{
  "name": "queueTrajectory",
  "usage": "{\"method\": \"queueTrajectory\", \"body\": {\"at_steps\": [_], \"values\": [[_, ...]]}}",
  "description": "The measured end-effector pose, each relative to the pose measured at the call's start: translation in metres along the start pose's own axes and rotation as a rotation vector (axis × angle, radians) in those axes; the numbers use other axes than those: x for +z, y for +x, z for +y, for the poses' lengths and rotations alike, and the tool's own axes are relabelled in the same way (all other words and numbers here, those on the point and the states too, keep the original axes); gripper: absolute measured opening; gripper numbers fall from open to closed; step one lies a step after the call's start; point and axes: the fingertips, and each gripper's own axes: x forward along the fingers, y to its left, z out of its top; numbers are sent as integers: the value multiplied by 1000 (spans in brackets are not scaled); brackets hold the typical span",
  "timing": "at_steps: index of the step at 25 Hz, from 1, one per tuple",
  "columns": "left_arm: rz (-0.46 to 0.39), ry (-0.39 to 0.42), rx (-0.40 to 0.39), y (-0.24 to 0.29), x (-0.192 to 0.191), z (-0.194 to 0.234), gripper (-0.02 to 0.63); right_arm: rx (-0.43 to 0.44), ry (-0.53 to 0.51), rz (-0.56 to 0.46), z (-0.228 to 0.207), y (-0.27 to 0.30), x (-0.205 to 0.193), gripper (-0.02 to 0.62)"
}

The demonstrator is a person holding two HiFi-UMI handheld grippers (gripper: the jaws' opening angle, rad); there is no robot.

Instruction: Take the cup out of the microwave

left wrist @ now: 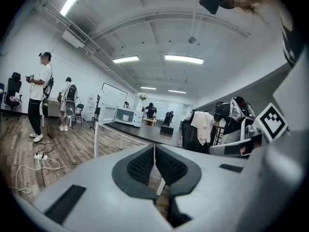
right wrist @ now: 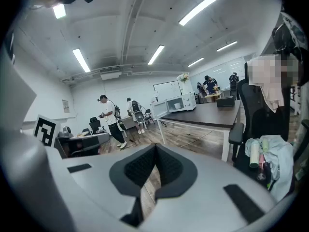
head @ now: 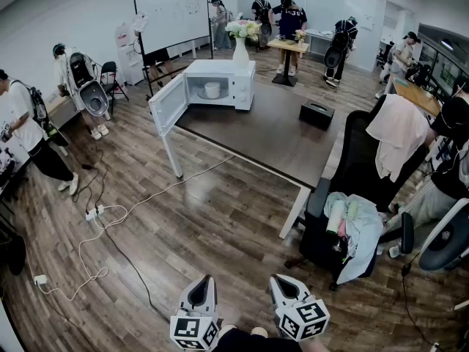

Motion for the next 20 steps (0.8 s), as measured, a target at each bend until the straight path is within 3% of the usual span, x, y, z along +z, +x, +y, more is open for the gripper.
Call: {"method": "queueTrajectory", "body": {"at_steps": [12, 17, 18, 20], "values": [[-44, 22, -40, -16, 20, 13, 11, 8, -4, -45, 36, -1, 11, -5], [-82, 10, -13, -17, 35, 32, 19, 8, 2, -64, 48, 6, 20, -5], [-92, 12, -18, -16, 38, 36, 69, 4, 0, -66, 51, 7, 20, -5], [-101, 15, -29, -15, 42, 45, 260, -1, 1, -71, 56, 11, 21, -5]]}}
